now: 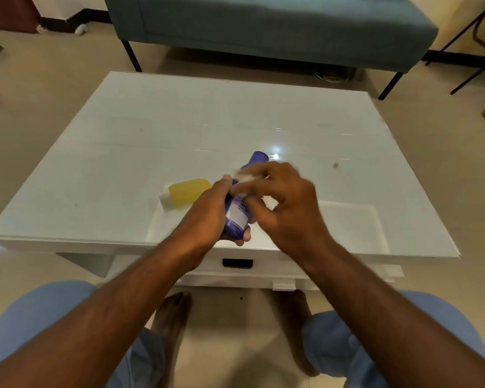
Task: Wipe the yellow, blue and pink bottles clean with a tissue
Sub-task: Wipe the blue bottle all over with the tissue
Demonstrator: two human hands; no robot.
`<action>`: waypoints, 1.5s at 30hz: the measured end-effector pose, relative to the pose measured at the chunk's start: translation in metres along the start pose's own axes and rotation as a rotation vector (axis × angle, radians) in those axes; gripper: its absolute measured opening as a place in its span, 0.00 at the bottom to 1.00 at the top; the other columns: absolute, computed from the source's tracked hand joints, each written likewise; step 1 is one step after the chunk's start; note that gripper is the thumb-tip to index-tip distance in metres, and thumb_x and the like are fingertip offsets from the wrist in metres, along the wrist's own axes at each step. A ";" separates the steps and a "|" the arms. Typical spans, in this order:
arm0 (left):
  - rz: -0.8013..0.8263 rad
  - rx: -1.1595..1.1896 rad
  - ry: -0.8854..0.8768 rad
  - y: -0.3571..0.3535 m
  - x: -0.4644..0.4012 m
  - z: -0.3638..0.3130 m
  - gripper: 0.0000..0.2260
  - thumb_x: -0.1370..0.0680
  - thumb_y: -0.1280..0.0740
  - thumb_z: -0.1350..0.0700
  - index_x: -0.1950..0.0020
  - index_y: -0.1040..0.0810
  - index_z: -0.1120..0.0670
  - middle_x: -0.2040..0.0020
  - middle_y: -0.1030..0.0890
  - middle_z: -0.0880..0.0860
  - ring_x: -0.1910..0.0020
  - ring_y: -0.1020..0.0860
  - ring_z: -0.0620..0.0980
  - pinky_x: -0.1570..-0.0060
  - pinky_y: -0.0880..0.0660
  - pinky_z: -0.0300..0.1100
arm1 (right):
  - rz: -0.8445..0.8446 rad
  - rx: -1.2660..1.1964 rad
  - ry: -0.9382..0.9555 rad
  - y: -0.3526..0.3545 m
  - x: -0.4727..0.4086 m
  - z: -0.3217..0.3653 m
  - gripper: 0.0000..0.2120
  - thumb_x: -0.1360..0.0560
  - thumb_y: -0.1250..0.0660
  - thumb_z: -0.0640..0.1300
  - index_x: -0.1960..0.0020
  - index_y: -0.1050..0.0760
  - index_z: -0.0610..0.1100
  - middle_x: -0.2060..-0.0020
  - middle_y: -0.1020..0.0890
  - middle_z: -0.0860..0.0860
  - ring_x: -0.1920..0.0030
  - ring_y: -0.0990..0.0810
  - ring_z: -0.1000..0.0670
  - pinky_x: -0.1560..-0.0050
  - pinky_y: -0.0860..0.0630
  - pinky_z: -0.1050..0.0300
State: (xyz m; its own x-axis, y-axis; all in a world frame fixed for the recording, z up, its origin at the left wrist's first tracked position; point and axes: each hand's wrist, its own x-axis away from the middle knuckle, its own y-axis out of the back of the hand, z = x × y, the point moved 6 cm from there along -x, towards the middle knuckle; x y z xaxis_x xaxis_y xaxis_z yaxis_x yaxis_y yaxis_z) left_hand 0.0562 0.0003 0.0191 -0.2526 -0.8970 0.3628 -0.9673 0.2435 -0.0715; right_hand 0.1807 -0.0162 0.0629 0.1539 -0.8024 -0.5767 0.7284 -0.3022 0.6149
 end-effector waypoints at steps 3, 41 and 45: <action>0.063 0.009 0.016 -0.007 -0.001 0.002 0.23 0.16 0.51 0.42 0.47 0.22 0.54 0.62 0.16 0.57 0.68 0.20 0.54 0.65 0.22 0.45 | -0.123 0.037 -0.146 0.016 -0.011 -0.026 0.11 0.24 0.29 0.37 0.44 0.14 0.46 0.46 0.14 0.50 0.44 0.18 0.48 0.43 0.20 0.49; 0.033 0.286 0.056 0.001 0.001 -0.011 0.20 0.18 0.45 0.42 0.47 0.22 0.56 0.63 0.18 0.57 0.69 0.20 0.51 0.69 0.22 0.41 | -0.071 -0.267 -0.229 0.006 -0.007 -0.022 0.09 0.23 0.29 0.41 0.44 0.16 0.42 0.47 0.15 0.50 0.46 0.16 0.54 0.49 0.19 0.66; 0.024 0.300 0.047 0.001 0.000 -0.013 0.20 0.18 0.45 0.42 0.49 0.22 0.56 0.63 0.18 0.57 0.70 0.21 0.51 0.69 0.22 0.41 | -0.063 -0.270 -0.208 0.003 -0.004 -0.019 0.08 0.22 0.28 0.38 0.43 0.17 0.42 0.46 0.17 0.50 0.44 0.17 0.55 0.48 0.20 0.67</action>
State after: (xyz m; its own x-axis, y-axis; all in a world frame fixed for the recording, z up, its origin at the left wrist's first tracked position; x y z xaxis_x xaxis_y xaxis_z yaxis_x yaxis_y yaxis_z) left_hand 0.0551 0.0051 0.0309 -0.2806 -0.8724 0.4002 -0.9268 0.1378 -0.3493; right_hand 0.1948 -0.0041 0.0575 -0.0160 -0.8826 -0.4698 0.8869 -0.2295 0.4010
